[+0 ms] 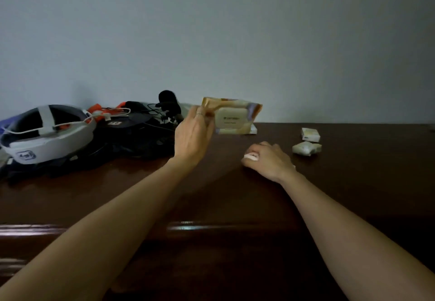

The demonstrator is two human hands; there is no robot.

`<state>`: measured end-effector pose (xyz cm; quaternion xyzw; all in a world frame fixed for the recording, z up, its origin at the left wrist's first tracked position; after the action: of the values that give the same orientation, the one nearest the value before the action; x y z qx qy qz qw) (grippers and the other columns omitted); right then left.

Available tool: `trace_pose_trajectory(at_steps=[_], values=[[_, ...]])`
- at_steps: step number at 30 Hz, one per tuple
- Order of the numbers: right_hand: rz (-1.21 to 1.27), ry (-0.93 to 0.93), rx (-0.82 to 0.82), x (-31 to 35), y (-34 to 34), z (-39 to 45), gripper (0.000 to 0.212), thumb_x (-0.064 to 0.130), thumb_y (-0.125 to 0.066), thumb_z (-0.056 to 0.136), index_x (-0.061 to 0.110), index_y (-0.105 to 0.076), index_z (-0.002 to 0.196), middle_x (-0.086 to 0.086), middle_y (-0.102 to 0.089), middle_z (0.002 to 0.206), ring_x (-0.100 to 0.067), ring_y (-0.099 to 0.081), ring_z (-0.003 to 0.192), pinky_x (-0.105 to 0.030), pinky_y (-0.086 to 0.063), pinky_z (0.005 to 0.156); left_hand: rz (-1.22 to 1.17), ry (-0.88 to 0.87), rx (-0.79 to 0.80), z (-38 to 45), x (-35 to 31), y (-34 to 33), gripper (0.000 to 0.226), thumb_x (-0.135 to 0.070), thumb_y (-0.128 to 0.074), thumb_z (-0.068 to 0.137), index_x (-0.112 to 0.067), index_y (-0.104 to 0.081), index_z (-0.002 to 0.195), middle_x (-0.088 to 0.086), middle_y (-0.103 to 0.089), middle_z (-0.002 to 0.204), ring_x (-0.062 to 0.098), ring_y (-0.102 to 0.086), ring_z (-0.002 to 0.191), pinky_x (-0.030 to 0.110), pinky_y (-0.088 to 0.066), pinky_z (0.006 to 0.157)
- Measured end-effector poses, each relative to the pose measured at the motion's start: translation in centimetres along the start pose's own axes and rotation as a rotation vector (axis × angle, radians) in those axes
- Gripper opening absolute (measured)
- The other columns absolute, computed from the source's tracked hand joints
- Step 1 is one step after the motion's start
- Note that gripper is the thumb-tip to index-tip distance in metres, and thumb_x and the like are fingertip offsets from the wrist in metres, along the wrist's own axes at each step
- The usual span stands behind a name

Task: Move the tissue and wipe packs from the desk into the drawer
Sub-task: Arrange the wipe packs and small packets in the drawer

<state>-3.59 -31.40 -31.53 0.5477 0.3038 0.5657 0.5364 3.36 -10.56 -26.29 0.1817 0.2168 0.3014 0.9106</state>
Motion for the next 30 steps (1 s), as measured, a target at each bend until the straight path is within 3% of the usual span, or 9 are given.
trace_pose_trajectory(at_steps=[3,7,10,12,14,17,22,26,30], values=[[0.053,0.003,-0.088,1.5,1.2,-4.8,0.042,0.074,-0.063,0.072,0.045,-0.057,0.102,0.014,-0.051,0.109,-0.015,-0.049,0.099,-0.037,-0.043,0.073,-0.227,0.19,-0.032,-3.3,-3.4,3.6,0.019,-0.02,-0.067,0.088,-0.019,-0.056,0.104,-0.001,-0.06,0.109,0.014,-0.058,0.083,0.02,-0.045,0.065],[0.199,0.01,-0.25,3.8,2.1,-11.6,0.035,0.049,-0.064,0.082,0.039,-0.048,0.11,0.011,-0.06,0.103,-0.021,-0.063,0.096,-0.034,-0.044,0.068,-0.49,0.437,-0.116,-9.0,-6.5,9.0,0.028,-0.014,-0.067,0.083,-0.023,-0.048,0.102,-0.009,-0.056,0.1,0.01,-0.057,0.09,0.001,-0.039,0.064],[0.514,0.02,-0.218,5.9,2.4,-16.6,0.05,0.044,-0.059,0.079,0.036,-0.049,0.128,0.005,-0.067,0.11,-0.017,-0.063,0.097,-0.036,-0.048,0.077,-0.731,0.542,-0.147,-14.2,-7.8,12.3,0.054,-0.011,-0.067,0.079,-0.029,-0.042,0.124,-0.016,-0.056,0.106,0.006,-0.066,0.095,0.008,-0.051,0.063],[0.952,0.076,-0.162,7.4,2.2,-20.0,0.038,0.031,-0.06,0.075,0.029,-0.065,0.113,-0.003,-0.069,0.091,-0.016,-0.063,0.083,-0.036,-0.048,0.07,-0.954,0.587,-0.086,-17.9,-8.1,13.7,0.078,-0.007,-0.067,0.078,-0.037,-0.034,0.142,-0.015,-0.062,0.115,0.0,-0.067,0.102,0.016,-0.057,0.071],[1.24,0.113,-0.168,7.5,1.0,-23.2,0.02,0.019,-0.062,0.075,0.022,-0.071,0.092,-0.008,-0.068,0.084,-0.02,-0.063,0.08,-0.036,-0.047,0.068,-1.071,0.632,0.047,-22.7,-7.4,14.2,0.07,-0.005,-0.071,0.079,-0.03,-0.049,0.14,-0.01,-0.07,0.115,0.003,-0.068,0.108,0.02,-0.057,0.077],[1.44,0.021,-0.063,6.9,-3.7,-27.7,0.015,0.021,-0.065,0.081,0.016,-0.074,0.091,-0.007,-0.07,0.085,-0.017,-0.066,0.078,-0.028,-0.051,0.062,-1.028,0.836,0.289,-31.8,-5.2,14.0,0.038,-0.012,-0.082,0.076,-0.026,-0.071,0.109,-0.001,-0.077,0.106,0.02,-0.073,0.1,0.029,-0.06,0.072],[1.142,-0.25,0.17,5.3,-14.9,-32.4,0.024,0.026,-0.069,0.079,0.002,-0.068,0.082,-0.008,-0.066,0.072,-0.018,-0.062,0.067,-0.023,-0.044,0.05,-0.715,1.048,0.878,-43.0,-1.5,11.4,0.035,-0.006,-0.083,0.075,-0.021,-0.066,0.101,0.007,-0.074,0.106,0.015,-0.075,0.083,0.025,-0.059,0.063],[0.986,-0.421,0.289,3.2,-22.1,-33.4,0.03,0.038,-0.066,0.079,0.012,-0.072,0.09,0.003,-0.072,0.08,-0.015,-0.067,0.077,-0.022,-0.051,0.058,-0.67,1.222,0.99,-47.8,0.3,9.4,0.041,-0.015,-0.079,0.079,-0.013,-0.062,0.116,0.006,-0.072,0.107,0.022,-0.07,0.097,0.033,-0.059,0.073],[0.73,-0.424,0.552,2.2,-30.0,-33.7,0.047,0.059,-0.063,0.067,0.015,-0.069,0.082,0.001,-0.067,0.082,-0.025,-0.063,0.081,-0.033,-0.044,0.069,-0.714,1.418,0.872,-51.3,2.4,8.3,0.027,-0.018,-0.071,0.09,-0.015,-0.064,0.115,0.012,-0.074,0.108,0.025,-0.073,0.093,0.043,-0.06,0.081]])
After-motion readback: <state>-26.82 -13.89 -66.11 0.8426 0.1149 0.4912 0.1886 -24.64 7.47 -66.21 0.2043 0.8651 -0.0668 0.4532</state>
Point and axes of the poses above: each hand's wrist, its own z-axis towards the middle knuckle, its own y-axis out of the back of the hand, x = y × z, the point moved 2 cm from there along z, towards the middle knuckle
